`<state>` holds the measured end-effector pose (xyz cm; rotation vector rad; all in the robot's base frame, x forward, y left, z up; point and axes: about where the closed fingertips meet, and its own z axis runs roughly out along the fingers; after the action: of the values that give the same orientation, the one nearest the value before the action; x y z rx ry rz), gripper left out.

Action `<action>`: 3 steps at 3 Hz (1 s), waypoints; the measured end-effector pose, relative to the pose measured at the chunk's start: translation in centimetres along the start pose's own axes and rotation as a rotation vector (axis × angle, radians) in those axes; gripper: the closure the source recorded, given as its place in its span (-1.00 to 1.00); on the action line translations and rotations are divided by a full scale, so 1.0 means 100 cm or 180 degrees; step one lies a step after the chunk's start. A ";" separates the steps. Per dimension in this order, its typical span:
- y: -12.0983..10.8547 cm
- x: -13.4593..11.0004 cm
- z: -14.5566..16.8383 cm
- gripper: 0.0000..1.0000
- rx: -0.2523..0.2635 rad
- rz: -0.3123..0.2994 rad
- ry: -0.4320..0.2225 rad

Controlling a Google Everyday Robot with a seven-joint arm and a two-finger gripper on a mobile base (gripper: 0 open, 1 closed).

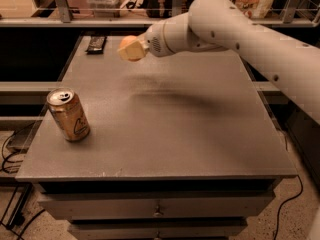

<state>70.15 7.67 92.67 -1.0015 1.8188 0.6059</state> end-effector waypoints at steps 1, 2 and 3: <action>-0.010 -0.005 0.040 1.00 -0.0017 0.0074 -0.0057; -0.029 -0.001 0.071 1.00 0.0036 0.0193 -0.0120; -0.040 -0.003 0.099 1.00 0.0044 0.0248 -0.0194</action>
Offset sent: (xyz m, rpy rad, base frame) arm 0.0992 0.0432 -0.0482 0.0986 0.0294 -0.0852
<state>78.47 13.08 88.72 -0.8970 1.8124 0.6633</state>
